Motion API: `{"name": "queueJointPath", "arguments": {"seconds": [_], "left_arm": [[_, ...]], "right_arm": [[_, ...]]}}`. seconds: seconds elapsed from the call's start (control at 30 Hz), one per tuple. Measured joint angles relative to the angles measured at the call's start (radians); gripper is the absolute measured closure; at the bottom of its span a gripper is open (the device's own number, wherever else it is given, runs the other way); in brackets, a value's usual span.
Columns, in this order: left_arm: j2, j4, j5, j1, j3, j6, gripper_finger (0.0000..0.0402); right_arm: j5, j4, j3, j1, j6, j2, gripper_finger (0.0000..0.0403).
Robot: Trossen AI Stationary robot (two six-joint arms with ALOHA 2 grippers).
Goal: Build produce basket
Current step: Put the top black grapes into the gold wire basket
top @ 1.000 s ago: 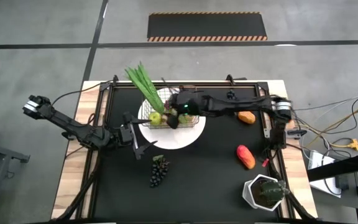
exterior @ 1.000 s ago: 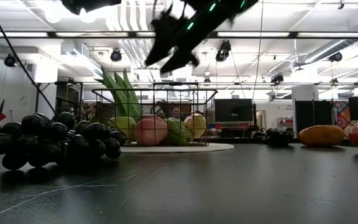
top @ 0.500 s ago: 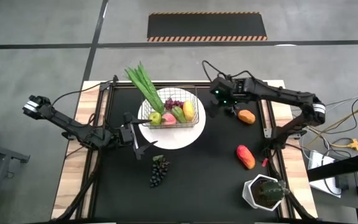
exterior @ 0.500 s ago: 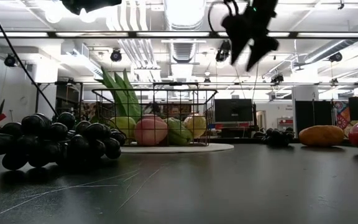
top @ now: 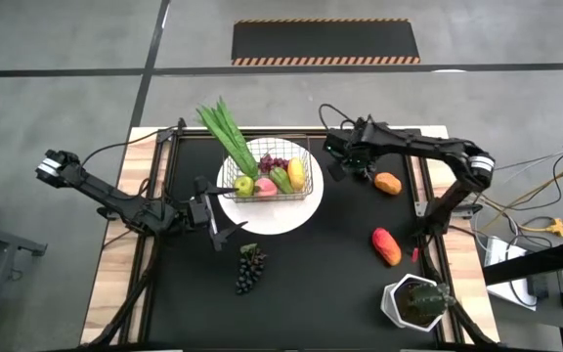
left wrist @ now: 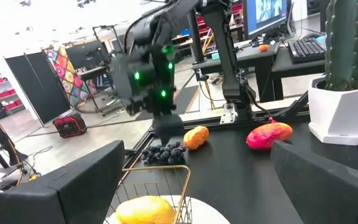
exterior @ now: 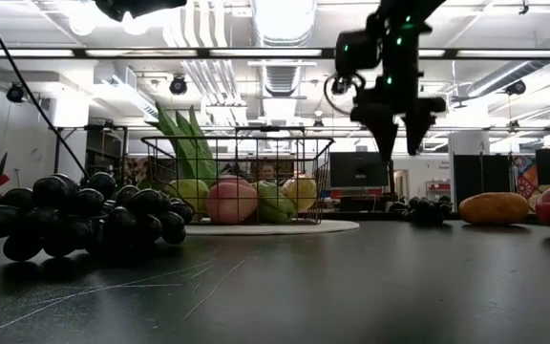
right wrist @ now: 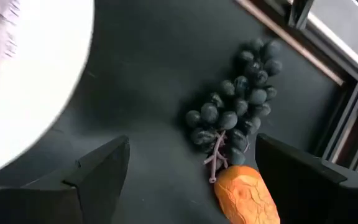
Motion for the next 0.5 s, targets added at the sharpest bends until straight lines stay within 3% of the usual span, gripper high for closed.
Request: {"name": "queueJointPath", "arguments": {"seconds": [0.27,0.5], "left_arm": [[0.000,0.000,0.000,0.000,0.000,0.000,0.0015],[0.000,-0.001,-0.002,0.000,0.000,0.000,0.0015]], "right_arm": [[0.026,-0.005,-0.030,0.002,0.020,0.087,0.0076],[0.119,0.014,-0.123,0.002,0.098,0.090,0.0076]]}}
